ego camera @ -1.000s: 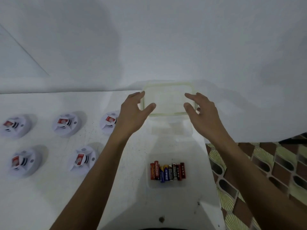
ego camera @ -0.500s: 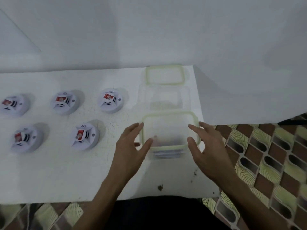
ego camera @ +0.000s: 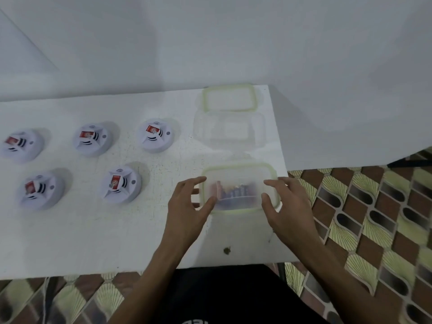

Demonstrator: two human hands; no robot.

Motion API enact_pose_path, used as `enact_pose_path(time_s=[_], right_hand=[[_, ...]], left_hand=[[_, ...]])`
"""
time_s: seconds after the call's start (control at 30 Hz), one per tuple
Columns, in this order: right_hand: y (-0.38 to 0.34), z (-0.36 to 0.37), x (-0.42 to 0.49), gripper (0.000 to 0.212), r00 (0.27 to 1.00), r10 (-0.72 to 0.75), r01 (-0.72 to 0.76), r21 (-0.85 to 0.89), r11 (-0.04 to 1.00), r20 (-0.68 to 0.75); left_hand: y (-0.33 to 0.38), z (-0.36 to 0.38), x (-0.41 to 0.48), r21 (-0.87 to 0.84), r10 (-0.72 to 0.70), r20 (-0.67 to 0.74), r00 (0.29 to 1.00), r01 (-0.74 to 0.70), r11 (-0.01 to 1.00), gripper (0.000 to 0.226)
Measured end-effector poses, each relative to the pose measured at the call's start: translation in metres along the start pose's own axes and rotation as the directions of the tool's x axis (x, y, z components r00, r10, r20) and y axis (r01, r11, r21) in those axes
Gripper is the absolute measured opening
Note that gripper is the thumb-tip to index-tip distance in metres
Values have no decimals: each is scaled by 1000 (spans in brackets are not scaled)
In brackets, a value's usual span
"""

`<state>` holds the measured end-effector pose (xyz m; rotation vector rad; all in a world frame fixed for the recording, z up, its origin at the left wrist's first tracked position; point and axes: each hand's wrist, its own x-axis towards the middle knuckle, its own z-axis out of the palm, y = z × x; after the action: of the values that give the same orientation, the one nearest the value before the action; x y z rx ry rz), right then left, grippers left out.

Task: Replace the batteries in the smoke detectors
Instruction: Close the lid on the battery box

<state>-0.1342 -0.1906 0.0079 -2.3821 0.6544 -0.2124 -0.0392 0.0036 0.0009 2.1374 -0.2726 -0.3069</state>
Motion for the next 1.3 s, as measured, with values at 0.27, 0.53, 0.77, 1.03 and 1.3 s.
enact_pose_path(time_s=[0.27, 0.53, 0.77, 1.03, 1.3], right_hand=[[0, 5, -8, 29, 999, 31, -31, 13, 999, -30], [4, 7, -1, 31, 999, 18, -17, 16, 1000, -41], [3, 14, -2, 31, 995, 21, -20, 9, 1000, -95], [11, 8, -5, 33, 1000, 25, -25, 16, 1000, -4], [4, 3, -1, 29, 997, 76, -74, 177, 981, -2]], left_hand=[[-7, -3, -4, -6, 35, 27, 999, -35, 999, 44], [-12, -7, 4, -11, 73, 49, 996, -73, 997, 44], [-7, 4, 2, -40, 41, 5, 999, -41, 998, 49], [-8, 0, -3, -54, 42, -8, 999, -42, 998, 44], [-11, 0, 1, -104, -15, 37, 999, 19, 994, 42]])
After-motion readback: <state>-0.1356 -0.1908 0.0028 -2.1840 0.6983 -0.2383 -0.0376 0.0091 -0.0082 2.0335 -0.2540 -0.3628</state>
